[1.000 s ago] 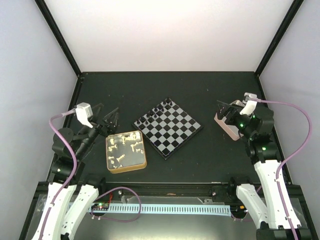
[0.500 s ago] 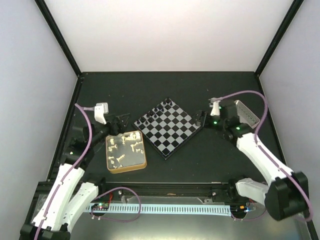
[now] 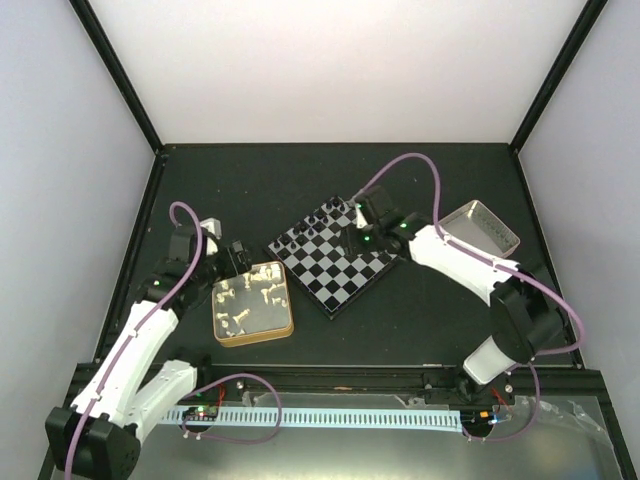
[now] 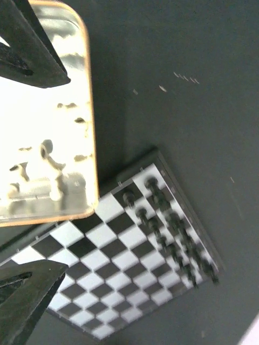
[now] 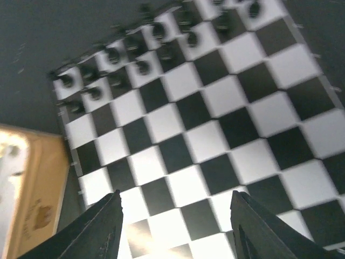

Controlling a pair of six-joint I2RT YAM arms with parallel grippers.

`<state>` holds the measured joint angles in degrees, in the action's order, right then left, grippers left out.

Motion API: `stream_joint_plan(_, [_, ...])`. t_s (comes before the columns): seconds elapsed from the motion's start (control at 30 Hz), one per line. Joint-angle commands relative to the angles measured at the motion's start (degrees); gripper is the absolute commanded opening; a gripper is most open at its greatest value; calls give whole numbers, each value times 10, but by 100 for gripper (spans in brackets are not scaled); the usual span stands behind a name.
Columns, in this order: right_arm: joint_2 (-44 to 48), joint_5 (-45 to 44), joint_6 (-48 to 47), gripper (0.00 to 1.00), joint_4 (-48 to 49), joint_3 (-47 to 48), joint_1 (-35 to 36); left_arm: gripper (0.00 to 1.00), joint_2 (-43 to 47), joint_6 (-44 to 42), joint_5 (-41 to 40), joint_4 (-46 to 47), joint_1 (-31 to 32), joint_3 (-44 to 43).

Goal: Set up the chess pieces on the board
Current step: Pick up the chess piece from the storage box.

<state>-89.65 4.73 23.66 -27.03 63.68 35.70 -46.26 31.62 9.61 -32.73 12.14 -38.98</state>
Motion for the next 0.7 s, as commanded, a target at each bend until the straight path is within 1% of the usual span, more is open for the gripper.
stream_joint_plan(0.0, [-21, -21, 2, 55, -35, 56, 73, 84, -18, 28, -59, -109, 3, -17])
stream_joint_plan(0.07, [-33, -5, 30, 52, -30, 72, 110, 75, -25, 36, -28, -112, 3, 2])
stream_joint_plan(0.13, [-42, 13, 58, 48, -12, 77, 131, 63, -31, 52, -12, -109, 7, 26])
stream_joint_plan(0.23, [-54, 23, 98, 40, 13, 77, 147, 49, -44, 74, -25, -96, 26, 47])
stream_joint_plan(0.27, [-57, 22, 108, 38, 16, 76, 149, 47, -51, 81, -37, -92, 35, 50])
stream_joint_plan(0.33, [-56, 15, 120, 36, 19, 73, 149, 43, -78, 89, -67, -91, 48, 48])
stream_joint_plan(0.47, [-39, -4, 124, 34, 18, 64, 149, 42, -132, 97, -110, -80, 59, 39])
stream_joint_plan(0.53, [-28, -5, 124, 34, 21, 57, 149, 42, -156, 92, -117, -57, 59, 39])
stream_joint_plan(0.67, [-8, -3, 131, 33, 31, 43, 148, 38, -213, 81, -112, -27, 59, 31])
